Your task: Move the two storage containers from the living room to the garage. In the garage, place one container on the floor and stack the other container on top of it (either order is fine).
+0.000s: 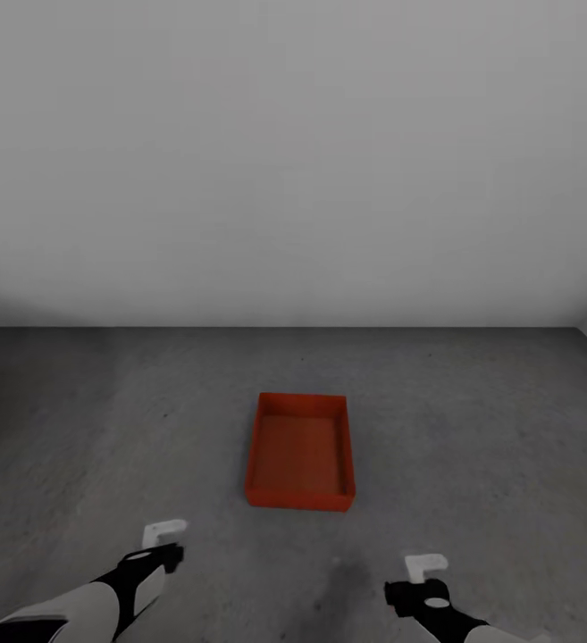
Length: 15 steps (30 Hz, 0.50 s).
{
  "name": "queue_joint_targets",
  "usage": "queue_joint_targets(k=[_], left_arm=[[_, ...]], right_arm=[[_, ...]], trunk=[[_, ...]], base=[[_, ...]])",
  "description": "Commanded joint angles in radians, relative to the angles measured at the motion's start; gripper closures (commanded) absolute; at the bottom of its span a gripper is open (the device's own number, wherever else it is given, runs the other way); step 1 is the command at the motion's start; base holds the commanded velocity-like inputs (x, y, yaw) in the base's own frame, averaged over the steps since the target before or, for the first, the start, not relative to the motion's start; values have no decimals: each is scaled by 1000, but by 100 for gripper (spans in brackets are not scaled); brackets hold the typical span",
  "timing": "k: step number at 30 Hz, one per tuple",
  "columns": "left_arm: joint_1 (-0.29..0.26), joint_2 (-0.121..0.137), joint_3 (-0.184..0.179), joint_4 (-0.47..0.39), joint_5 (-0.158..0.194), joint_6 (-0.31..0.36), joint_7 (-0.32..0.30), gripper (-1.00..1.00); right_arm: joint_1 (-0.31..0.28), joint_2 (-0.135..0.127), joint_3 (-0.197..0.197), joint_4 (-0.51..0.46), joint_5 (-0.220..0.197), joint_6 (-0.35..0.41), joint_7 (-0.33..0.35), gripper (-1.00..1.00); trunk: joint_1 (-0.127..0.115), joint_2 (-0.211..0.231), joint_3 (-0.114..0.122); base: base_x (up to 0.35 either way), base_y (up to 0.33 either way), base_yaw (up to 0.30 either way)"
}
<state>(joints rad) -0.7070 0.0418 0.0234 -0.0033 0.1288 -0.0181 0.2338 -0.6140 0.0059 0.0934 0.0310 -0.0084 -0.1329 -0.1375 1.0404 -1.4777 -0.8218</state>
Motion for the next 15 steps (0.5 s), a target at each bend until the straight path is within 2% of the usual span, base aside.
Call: queue_joint_targets(k=[1,3,6,11,15], left_arm=[[9,6,1,1,9,-2,-4,-100],[50,16,1,2,10,-2,-8,-100],[116,18,0,3,9,-2,-15,-100],[181,14,1,4,12,3,-65,-100],[232,15,1,4,13,9,-139,-100]], right_arm=[[36,-2,9,3,0,-8,-5,-100],[107,-4,9,3,-1,-9,-7,-100],[162,-5,9,3,-2,-4,-7,-100],[195,-5,8,4,-4,0,-6,-100],[259,-1,7,4,-5,2,1,-100]], trunk=[[0,0,0],[0,0,0],[0,0,0],[0,0,3],[0,0,9]], base=[[0,0,0],[0,0,0],[0,0,0],[0,0,0],[0,0,0]])
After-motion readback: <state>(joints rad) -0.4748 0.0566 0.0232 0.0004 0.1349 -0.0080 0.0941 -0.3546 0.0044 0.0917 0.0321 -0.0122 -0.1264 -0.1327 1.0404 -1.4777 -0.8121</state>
